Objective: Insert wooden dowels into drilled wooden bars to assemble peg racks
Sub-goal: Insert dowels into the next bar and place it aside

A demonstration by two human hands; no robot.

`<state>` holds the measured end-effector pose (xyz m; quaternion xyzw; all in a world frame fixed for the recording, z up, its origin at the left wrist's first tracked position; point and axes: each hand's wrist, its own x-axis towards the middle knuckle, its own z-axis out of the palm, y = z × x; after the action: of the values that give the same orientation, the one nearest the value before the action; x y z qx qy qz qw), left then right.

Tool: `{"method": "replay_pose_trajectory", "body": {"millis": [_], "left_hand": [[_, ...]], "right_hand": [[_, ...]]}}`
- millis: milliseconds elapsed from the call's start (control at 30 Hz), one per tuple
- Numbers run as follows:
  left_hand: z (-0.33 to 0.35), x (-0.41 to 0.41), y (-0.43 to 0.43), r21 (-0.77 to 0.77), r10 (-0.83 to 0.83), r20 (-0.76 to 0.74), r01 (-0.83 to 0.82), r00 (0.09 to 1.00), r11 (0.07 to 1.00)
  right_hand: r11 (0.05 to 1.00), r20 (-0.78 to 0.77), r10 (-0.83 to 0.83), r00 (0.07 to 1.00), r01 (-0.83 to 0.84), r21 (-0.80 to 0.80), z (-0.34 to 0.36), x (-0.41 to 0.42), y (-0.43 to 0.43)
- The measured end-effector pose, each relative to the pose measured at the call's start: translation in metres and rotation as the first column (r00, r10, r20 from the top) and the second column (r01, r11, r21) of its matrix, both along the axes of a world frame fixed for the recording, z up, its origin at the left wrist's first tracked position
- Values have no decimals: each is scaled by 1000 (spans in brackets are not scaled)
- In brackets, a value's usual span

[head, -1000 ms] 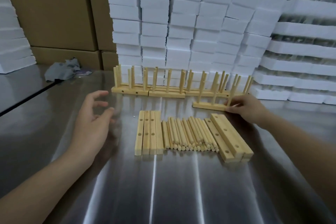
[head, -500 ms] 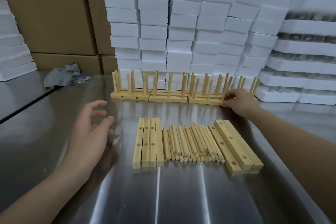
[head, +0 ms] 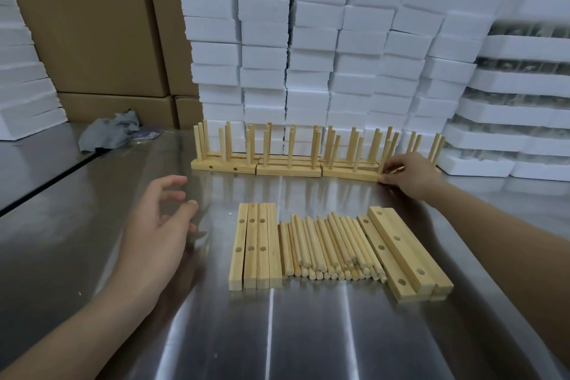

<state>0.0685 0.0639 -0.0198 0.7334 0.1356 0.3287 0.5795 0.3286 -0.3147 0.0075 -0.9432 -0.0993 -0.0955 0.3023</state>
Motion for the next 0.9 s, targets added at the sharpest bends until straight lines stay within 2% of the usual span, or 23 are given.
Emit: {"method": "replay_pose_trajectory", "body": {"millis": [433,600,767,833,900], "left_hand": [[0,-1,-1,24,-2,-24,3,1000,1000],[1,1,-3,52,-49,-43,51,998,997],[2,-3,-7,174,-152,-180,183,972,968],[1,-4,-9,256,-180,-255,246,950,935],[1,-6,-11,322,-213,-307,312,928,894]], "right_hand": [[1000,-9,-19,1000,19,6,-3,2,5],[964,-69,-91,993,105,244,-11,-12,0],[972,-41,-74,996,81,220,-14,-54,4],[968,-78,-68,995,85,238,-9,-81,2],[982,-125,-36,992,59,181,-2,-109,-2]]}}
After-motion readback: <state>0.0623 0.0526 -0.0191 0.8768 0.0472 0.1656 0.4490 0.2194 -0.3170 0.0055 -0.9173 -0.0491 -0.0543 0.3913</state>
